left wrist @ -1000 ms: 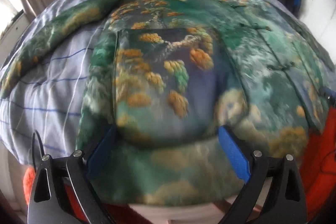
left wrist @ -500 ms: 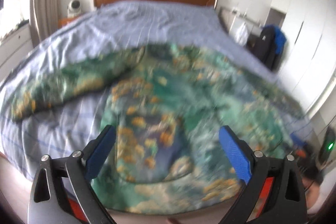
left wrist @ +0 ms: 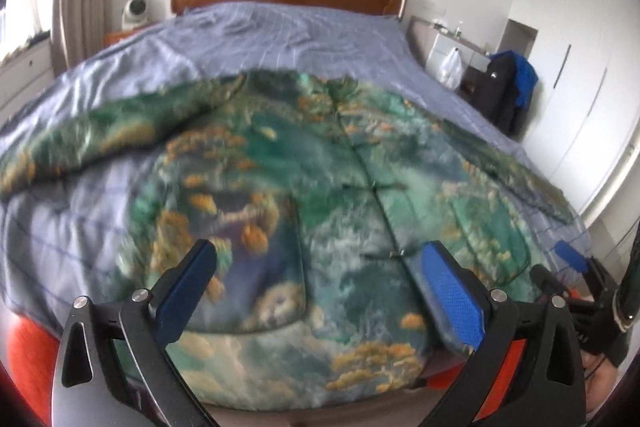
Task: Fold large clothes
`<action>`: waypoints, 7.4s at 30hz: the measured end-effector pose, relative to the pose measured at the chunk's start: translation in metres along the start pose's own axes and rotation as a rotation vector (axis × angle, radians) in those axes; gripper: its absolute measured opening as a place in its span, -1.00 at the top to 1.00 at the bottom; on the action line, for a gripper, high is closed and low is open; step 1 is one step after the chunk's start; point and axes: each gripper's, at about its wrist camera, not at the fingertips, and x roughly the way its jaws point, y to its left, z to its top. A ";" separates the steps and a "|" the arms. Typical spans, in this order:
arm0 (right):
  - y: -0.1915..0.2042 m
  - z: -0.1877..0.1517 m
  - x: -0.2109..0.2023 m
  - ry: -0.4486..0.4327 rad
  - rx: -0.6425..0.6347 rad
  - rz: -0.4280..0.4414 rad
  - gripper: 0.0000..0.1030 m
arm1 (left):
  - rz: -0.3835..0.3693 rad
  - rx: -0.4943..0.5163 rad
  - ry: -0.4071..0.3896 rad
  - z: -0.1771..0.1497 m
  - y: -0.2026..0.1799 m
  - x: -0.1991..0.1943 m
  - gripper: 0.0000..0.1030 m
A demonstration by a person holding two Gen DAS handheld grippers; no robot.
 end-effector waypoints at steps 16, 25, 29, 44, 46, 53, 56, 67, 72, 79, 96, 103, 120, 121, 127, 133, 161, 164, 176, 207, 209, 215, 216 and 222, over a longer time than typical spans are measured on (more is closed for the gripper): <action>0.004 -0.014 0.013 0.002 0.005 -0.082 -0.84 | 0.240 0.207 -0.142 -0.010 -0.014 -0.005 -0.99; 0.010 -0.016 0.017 0.003 -0.019 -0.099 -0.86 | 0.269 0.181 -0.123 -0.011 -0.008 -0.002 -0.99; 0.013 -0.017 0.017 -0.003 -0.031 -0.100 -0.86 | 0.259 0.166 -0.117 -0.011 -0.007 -0.002 -0.99; 0.016 -0.015 0.016 -0.014 -0.049 -0.106 -0.95 | 0.286 0.215 -0.102 -0.010 -0.016 0.001 -0.99; 0.016 -0.016 0.017 -0.012 -0.052 -0.106 -0.95 | 0.280 0.206 -0.091 -0.009 -0.013 0.002 -0.99; 0.019 -0.018 0.020 -0.003 -0.064 -0.105 -0.95 | 0.244 0.175 -0.065 -0.010 -0.001 0.002 -0.99; 0.021 -0.018 0.021 -0.001 -0.069 -0.102 -0.98 | 0.246 0.164 -0.053 -0.011 0.002 0.005 -0.99; 0.022 -0.021 0.023 0.013 -0.074 -0.095 -0.98 | 0.274 0.117 -0.045 -0.011 0.009 0.005 -0.99; 0.021 -0.022 0.023 0.014 -0.072 -0.090 -0.98 | 0.282 0.111 -0.040 -0.012 0.010 0.006 -0.99; 0.022 -0.022 0.022 0.015 -0.076 -0.080 -0.98 | 0.289 0.109 -0.038 -0.012 0.011 0.007 -0.99; -0.222 0.024 0.044 0.098 0.503 -0.056 -0.98 | 0.310 0.056 -0.053 -0.011 0.020 0.004 -0.99; -0.389 -0.052 0.072 0.059 1.181 -0.021 -0.55 | 0.313 0.058 -0.045 -0.012 0.018 0.005 -0.99; -0.265 0.184 0.092 -0.139 0.745 0.194 0.77 | 0.293 0.051 -0.066 -0.011 0.019 0.006 -0.99; -0.230 0.209 0.099 -0.140 0.684 0.246 0.77 | 0.294 0.049 -0.073 -0.012 0.021 0.003 -0.99; -0.045 0.260 0.177 -0.035 0.434 0.395 0.77 | 0.335 0.012 -0.111 -0.012 0.042 -0.009 -0.99; 0.059 0.207 0.285 0.262 0.378 0.401 -0.43 | 0.349 -0.049 -0.099 -0.015 0.064 -0.011 -0.99; 0.042 -0.016 0.039 0.036 -0.058 -0.092 -0.98 | 0.330 0.041 0.008 -0.026 0.032 0.030 -0.99; 0.041 -0.013 0.037 -0.002 -0.067 -0.099 -0.98 | 0.329 0.060 0.009 -0.029 0.028 0.031 -0.99; 0.042 -0.021 0.044 -0.022 -0.079 -0.114 -0.98 | 0.340 0.087 0.015 -0.032 0.024 0.033 -0.99; 0.059 -0.033 0.054 0.014 -0.139 -0.079 -0.98 | 0.343 0.097 0.006 -0.032 0.023 0.032 -0.99; 0.060 -0.034 0.054 0.016 -0.142 -0.077 -0.98 | 0.344 0.097 0.005 -0.032 0.024 0.031 -0.99; 0.061 -0.034 0.054 0.016 -0.151 -0.075 -0.98 | 0.345 0.098 0.002 -0.031 0.024 0.030 -0.99; 0.061 -0.034 0.054 0.016 -0.152 -0.074 -0.98 | 0.345 0.098 0.001 -0.031 0.025 0.030 -0.99; 0.063 -0.034 0.051 0.008 -0.161 -0.076 -0.98 | 0.342 0.098 -0.010 -0.027 0.024 0.026 -0.99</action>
